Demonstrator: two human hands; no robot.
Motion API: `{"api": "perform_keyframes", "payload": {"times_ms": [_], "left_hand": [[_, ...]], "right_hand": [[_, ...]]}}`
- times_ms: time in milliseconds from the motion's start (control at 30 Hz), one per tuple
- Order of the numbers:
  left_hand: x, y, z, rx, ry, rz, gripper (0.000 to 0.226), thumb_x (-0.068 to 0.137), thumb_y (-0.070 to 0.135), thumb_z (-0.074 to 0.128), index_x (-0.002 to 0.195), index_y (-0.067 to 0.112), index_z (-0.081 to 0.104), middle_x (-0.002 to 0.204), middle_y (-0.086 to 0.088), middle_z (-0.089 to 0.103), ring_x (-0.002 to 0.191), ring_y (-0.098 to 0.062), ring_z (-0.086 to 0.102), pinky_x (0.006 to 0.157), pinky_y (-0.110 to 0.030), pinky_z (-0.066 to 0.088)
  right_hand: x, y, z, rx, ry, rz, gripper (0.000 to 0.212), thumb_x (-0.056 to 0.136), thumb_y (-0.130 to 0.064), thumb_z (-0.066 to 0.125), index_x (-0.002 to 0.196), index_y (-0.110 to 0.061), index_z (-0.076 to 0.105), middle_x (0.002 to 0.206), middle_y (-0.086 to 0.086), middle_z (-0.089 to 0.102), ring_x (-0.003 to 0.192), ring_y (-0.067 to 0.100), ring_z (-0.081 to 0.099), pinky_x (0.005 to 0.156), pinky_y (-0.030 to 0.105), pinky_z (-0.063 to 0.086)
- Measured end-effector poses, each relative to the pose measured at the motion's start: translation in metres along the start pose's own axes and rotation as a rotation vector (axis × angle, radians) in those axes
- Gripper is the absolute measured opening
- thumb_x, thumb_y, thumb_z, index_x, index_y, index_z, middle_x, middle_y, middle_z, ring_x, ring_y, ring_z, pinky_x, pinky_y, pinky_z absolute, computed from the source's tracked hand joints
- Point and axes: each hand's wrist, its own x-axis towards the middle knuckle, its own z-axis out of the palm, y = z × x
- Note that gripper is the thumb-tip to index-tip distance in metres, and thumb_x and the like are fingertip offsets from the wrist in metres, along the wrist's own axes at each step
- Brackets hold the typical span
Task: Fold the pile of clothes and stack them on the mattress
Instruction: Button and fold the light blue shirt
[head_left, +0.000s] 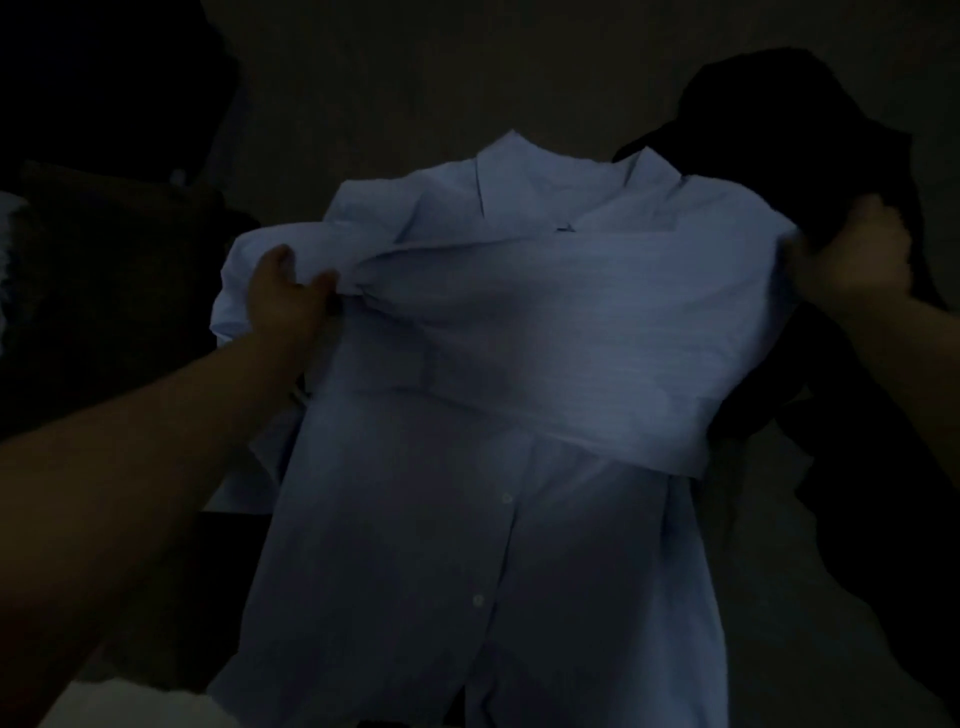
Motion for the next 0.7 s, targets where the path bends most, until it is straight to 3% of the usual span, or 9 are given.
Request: {"api": "perform_keyframes", "payload": {"times_ms": [67,133,233,333,433,500,567,633,700], "left_hand": [[-0.004,-0.004,0.007,0.090,-0.003,0.023,0.064,0.092,0.022,0.059,0.144,0.006,0.025,0.138,-0.008,0.041,0.122,-0.022,0.045,0.102,-0.034,0.038],[-0.011,-0.009,0.011,0.304,0.016,0.099,0.070,0.091,0.031,0.061,0.145,0.004,0.025,0.142,-0.016,0.041,0.129,-0.032,0.041,0.108,-0.039,0.031],[-0.019,-0.016,0.011,0.597,0.011,0.314,0.071,0.090,0.042,0.051,0.147,0.007,0.027,0.148,-0.024,0.030,0.137,-0.040,0.028,0.112,-0.049,0.020],[-0.039,-0.016,0.012,0.763,-0.046,0.620,0.060,0.088,0.039,0.037,0.142,0.013,0.037,0.148,-0.020,0.033,0.138,-0.038,0.028,0.109,-0.053,0.020],[-0.070,-0.036,0.011,0.931,-0.270,0.888,0.059,0.084,0.038,0.037,0.136,0.009,0.037,0.143,-0.021,0.041,0.132,-0.039,0.035,0.104,-0.059,0.025],[-0.097,-0.060,0.015,1.037,-0.458,0.871,0.063,0.082,0.040,0.035,0.135,0.007,0.040,0.141,-0.021,0.044,0.131,-0.040,0.038,0.101,-0.063,0.031],[-0.119,-0.076,0.018,1.106,-0.601,0.729,0.073,0.080,0.049,0.029,0.140,0.008,0.040,0.147,-0.016,0.037,0.137,-0.037,0.031,0.101,-0.065,0.029],[-0.128,-0.087,0.020,1.115,-0.617,0.568,0.080,0.080,0.057,0.023,0.150,0.019,0.020,0.158,-0.007,0.014,0.145,-0.031,0.008,0.106,-0.064,0.015],[-0.128,-0.089,0.024,1.140,-0.611,0.516,0.078,0.084,0.058,0.025,0.151,0.024,0.004,0.159,-0.002,-0.003,0.145,-0.028,-0.009,0.108,-0.064,0.005]], "right_hand": [[-0.028,-0.006,0.006,0.309,0.101,0.024,0.076,0.079,-0.044,0.065,0.134,0.002,0.039,0.136,0.020,0.045,0.126,0.032,0.045,0.107,0.039,0.036],[-0.072,-0.006,0.015,0.504,0.168,0.133,0.074,0.083,-0.047,0.060,0.135,0.001,0.039,0.137,0.017,0.047,0.127,0.028,0.046,0.108,0.033,0.036],[-0.151,-0.005,0.035,0.576,0.092,0.436,0.057,0.088,-0.047,0.059,0.121,-0.002,0.050,0.124,0.016,0.057,0.116,0.029,0.053,0.095,0.030,0.039],[-0.219,-0.004,0.043,0.621,-0.130,0.479,0.041,0.088,-0.047,0.057,0.098,-0.007,0.054,0.089,0.013,0.060,0.093,0.029,0.059,0.079,0.030,0.040],[-0.264,0.010,0.061,0.548,-0.476,0.489,0.041,0.091,-0.042,0.056,0.099,-0.001,0.058,0.081,0.021,0.059,0.073,0.022,0.059,0.069,0.032,0.044],[-0.278,0.026,0.069,0.434,-0.458,0.458,0.042,0.093,-0.039,0.054,0.106,0.000,0.061,0.086,0.022,0.065,0.078,0.032,0.063,0.066,0.031,0.044],[-0.280,0.047,0.061,0.411,-0.361,0.527,0.036,0.094,-0.029,0.054,0.099,0.005,0.065,0.082,0.025,0.064,0.085,0.039,0.064,0.067,0.035,0.044],[-0.278,0.075,0.049,0.385,-0.276,0.590,0.030,0.093,-0.021,0.057,0.097,0.007,0.067,0.087,0.027,0.065,0.092,0.040,0.064,0.073,0.037,0.044],[-0.280,0.100,0.037,0.369,-0.289,0.576,0.024,0.093,-0.023,0.056,0.099,-0.002,0.069,0.098,0.025,0.066,0.099,0.040,0.062,0.082,0.039,0.045]]}}
